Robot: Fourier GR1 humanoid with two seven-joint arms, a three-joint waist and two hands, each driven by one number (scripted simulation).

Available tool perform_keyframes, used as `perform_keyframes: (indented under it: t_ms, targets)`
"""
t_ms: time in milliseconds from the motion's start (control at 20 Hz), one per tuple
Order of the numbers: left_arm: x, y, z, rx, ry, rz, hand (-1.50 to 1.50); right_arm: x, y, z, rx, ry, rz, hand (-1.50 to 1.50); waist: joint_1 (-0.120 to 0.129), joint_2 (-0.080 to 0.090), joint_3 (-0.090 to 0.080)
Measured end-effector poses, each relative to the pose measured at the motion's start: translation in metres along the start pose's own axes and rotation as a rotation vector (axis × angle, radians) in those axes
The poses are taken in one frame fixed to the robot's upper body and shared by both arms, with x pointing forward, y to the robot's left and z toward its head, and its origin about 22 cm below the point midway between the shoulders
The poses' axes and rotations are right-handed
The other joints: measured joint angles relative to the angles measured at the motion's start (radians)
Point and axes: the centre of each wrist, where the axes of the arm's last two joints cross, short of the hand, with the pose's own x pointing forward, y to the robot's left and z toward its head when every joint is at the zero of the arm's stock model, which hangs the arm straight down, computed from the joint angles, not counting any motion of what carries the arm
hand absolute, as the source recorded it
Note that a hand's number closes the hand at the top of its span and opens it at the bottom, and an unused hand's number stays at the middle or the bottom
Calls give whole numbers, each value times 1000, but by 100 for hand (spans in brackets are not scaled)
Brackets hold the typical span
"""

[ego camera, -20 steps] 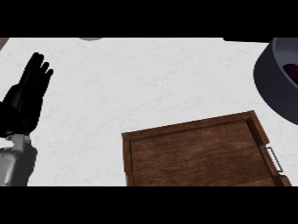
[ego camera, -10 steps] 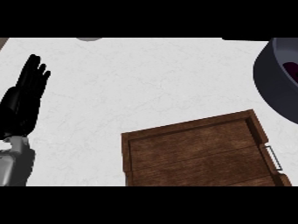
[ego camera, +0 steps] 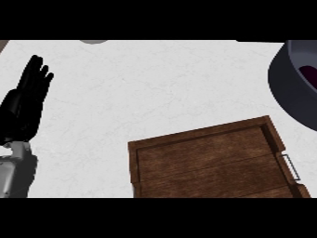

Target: Pick the eggplant from the tray and place it in the pot

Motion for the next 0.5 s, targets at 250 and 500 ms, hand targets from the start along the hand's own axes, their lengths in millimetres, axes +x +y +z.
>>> perform_keyframes:
  t_ms: [250, 500]
  targets:
    - [-5, 2, 1, 0, 4, 0, 0, 1, -41, 14, 10, 5, -15, -150, 1, 1, 1]
    - [-6, 5, 2, -2, 1, -3, 0, -1, -67, 28, 23, 4, -13, -150, 2, 1, 2]
